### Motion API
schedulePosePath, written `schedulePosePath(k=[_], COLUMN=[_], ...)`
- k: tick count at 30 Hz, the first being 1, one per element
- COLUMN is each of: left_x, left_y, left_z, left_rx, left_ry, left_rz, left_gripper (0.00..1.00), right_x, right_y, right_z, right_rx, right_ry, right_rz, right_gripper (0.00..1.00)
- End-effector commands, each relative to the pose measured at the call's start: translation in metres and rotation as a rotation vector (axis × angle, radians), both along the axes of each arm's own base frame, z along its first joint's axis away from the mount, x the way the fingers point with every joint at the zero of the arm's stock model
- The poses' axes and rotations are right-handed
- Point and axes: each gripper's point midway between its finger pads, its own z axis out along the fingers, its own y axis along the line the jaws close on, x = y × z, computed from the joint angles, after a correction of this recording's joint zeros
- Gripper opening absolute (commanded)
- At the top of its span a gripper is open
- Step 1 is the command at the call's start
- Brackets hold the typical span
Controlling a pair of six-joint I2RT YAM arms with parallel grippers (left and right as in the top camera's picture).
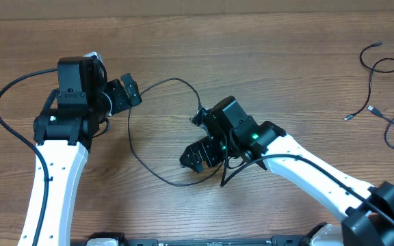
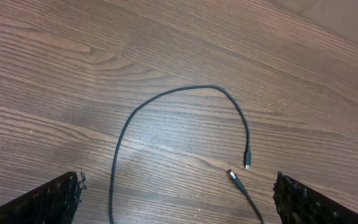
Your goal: Untangle cables
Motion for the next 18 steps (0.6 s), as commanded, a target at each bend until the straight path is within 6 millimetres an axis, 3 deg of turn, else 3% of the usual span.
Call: schedulePosePath(k=[1, 5, 10, 14, 18], left_x=[0.003, 0.003, 0.003, 0.003, 0.003], left_y=[-0.002, -0.002, -0.002, -0.002, -0.002], left_z=[0.007, 0.007, 0.007, 0.007, 0.007], left_rx=[0.004, 0.004, 0.004, 0.004, 0.004], left_ry=[-0.019, -0.019, -0.019, -0.019, -0.019], left_rz=[-0.021, -0.021, -0.021, -0.021, -0.021], left_gripper=[1.0, 1.0, 0.99, 1.0, 0.99], right_x=[-0.022, -0.04, -0.048, -0.054, -0.052], right_y=[0.016, 0.028, 0.041, 0.058, 0.062], right_z=[0.003, -0.007, -0.035, -0.053, -0.071], right_rx=[0.067, 0.029, -0.105, -0.119, -0.154], right_ry=[0.069, -0.003, -0.106, -0.142, -0.156], right_rz=[0.09, 0.219, 0.251, 0.287, 0.29], right_gripper=[1.0, 1.0, 1.0, 1.0, 1.0])
